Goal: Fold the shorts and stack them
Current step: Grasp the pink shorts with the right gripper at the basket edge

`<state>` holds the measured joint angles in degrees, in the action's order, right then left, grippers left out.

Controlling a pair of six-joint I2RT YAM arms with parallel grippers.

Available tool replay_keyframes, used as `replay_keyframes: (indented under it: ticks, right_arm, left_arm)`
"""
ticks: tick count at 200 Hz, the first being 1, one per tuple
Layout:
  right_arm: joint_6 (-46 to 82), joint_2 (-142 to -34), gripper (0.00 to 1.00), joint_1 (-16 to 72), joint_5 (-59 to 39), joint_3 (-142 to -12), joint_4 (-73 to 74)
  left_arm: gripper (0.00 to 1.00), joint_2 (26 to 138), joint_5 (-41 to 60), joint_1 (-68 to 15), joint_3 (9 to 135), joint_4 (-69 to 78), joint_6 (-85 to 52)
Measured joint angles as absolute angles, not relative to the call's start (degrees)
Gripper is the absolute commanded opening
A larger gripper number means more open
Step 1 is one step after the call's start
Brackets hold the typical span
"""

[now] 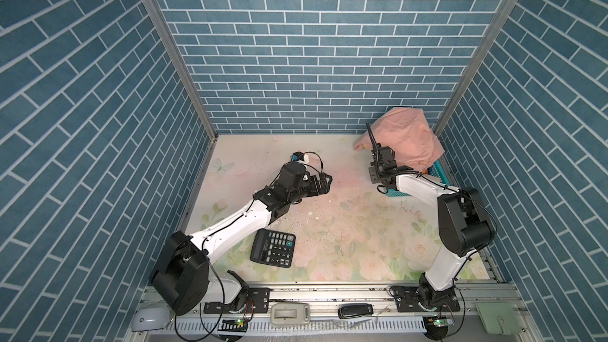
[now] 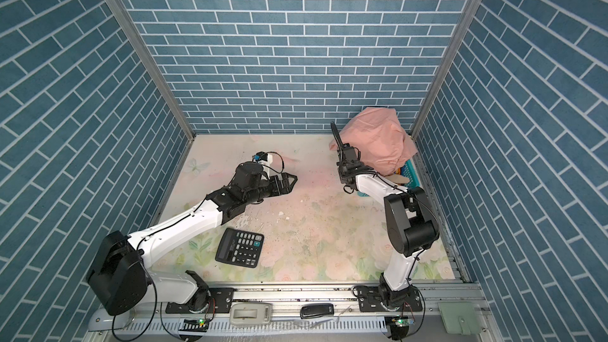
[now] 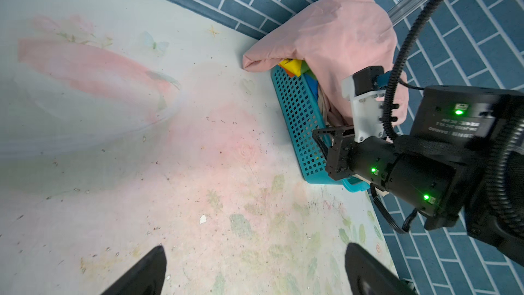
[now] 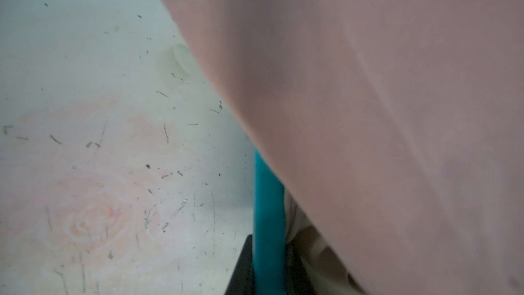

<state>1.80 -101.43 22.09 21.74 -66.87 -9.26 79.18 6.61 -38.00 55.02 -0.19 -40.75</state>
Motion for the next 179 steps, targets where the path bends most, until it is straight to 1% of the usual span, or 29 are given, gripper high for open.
replay_keyframes:
  ticks: [56, 116, 131, 135, 155, 164, 179]
  right_arm:
    - [-4.43, -103.74, 0.0, 16.71, 18.57, -68.34, -5.96]
    - [-5.82, -105.65, 0.01, 14.2, 16.58, -70.78, -6.02]
    - [-5.69, -105.62, 0.06, 14.17, 16.36, -70.81, -6.13]
    - [-5.45, -105.62, 0.1, 14.17, 16.23, -70.87, -6.22]
    - [-4.32, -105.54, 0.19, 14.06, 15.57, -71.0, -6.57]
    - [-3.57, -105.51, 0.26, 14.06, 15.07, -71.05, -6.79]
    - [-1.74, -105.41, 0.33, 13.96, 13.72, -71.7, -8.45]
  left_arm:
    - [1.0, 83.15, 6.0, -38.96, 58.85, -0.21, -39.18]
    - [1.0, 87.7, 6.04, -39.9, 62.59, -0.45, -38.54]
    - [1.0, 88.14, 6.04, -40.23, 63.24, -0.51, -38.35]
    - [1.0, 88.31, 6.04, -40.34, 63.46, -0.58, -38.33]
    - [1.0, 89.47, 6.04, -40.93, 64.97, -0.82, -38.02]
    - [1.0, 89.91, 6.02, -41.25, 65.63, -1.15, -37.87]
    - [1.0, 90.24, 5.96, -41.89, 66.41, -1.96, -37.47]
